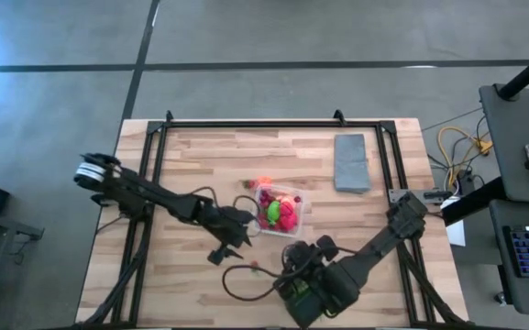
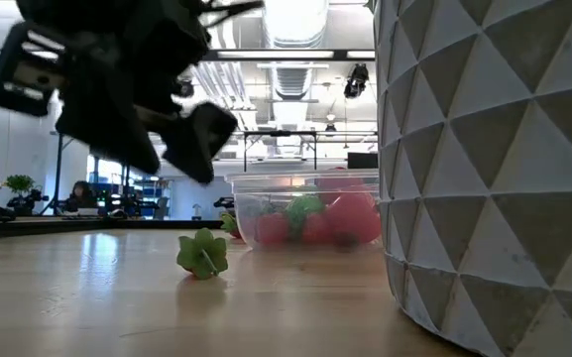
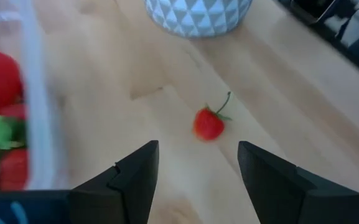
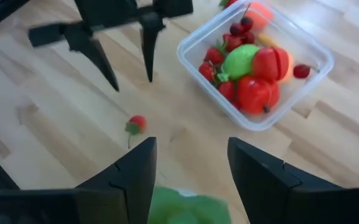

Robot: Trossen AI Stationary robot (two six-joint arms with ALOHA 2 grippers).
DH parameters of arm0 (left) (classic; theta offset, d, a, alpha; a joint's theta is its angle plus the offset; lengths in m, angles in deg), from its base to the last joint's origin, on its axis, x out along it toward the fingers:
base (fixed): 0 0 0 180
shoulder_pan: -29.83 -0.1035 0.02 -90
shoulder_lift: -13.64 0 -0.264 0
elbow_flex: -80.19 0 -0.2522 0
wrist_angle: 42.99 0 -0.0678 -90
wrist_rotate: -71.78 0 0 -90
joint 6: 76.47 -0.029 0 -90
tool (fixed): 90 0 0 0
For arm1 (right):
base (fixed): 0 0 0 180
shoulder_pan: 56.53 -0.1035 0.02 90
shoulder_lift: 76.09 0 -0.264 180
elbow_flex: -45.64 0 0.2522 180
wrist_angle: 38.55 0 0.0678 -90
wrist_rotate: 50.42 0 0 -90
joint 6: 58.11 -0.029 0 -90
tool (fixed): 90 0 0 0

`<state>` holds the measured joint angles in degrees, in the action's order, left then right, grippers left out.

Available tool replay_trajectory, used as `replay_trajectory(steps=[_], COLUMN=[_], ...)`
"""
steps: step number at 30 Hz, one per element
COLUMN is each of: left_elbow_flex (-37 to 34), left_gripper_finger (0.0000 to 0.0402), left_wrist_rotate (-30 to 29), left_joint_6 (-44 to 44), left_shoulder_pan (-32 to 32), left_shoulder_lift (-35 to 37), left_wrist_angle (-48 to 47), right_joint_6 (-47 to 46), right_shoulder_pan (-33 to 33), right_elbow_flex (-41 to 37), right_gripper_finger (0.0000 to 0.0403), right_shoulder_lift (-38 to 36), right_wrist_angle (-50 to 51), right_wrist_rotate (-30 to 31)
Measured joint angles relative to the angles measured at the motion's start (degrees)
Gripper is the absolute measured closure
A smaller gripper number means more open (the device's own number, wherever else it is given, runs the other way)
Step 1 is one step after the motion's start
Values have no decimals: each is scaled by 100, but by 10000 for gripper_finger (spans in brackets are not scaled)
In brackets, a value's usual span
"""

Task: Pick and placing Produce into tupperware
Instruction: Put the red strawberry into the transparent container

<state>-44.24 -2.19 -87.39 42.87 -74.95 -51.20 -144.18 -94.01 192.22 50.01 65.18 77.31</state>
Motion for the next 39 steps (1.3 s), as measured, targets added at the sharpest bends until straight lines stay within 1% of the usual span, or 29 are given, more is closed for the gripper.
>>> replay_trajectory(steps=[5,11,23,25,29,34,39], left_elbow_flex=[381,683,742,742,742,742,736], left_gripper_finger=[196,196,196,196,196,196,196], left_wrist_rotate=[15,-5,35,-37,-507,-1110,-1191], left_joint_6=[-2,-40,11,9,-45,-600,-595], left_shoulder_pan=[108,196,455,485,598,892,1008], left_shoulder_lift=[-658,-1065,-1102,-1080,-958,-916,-962], left_wrist_angle=[-1,47,-40,-43,-53,-57,-62], right_joint_6=[-492,-764,-805,-841,-847,-848,-845], right_shoulder_pan=[-159,-302,-327,-327,-327,-325,-325], right_elbow_flex=[-87,-134,-138,-138,-138,-138,-140], right_gripper_finger=[213,214,213,213,213,213,213], right_shoulder_lift=[0,-2,-2,-2,-2,-2,-2], right_wrist_angle=[8,4,4,4,4,4,4], right_wrist_rotate=[0,-4,-9,-9,-9,-9,-9])
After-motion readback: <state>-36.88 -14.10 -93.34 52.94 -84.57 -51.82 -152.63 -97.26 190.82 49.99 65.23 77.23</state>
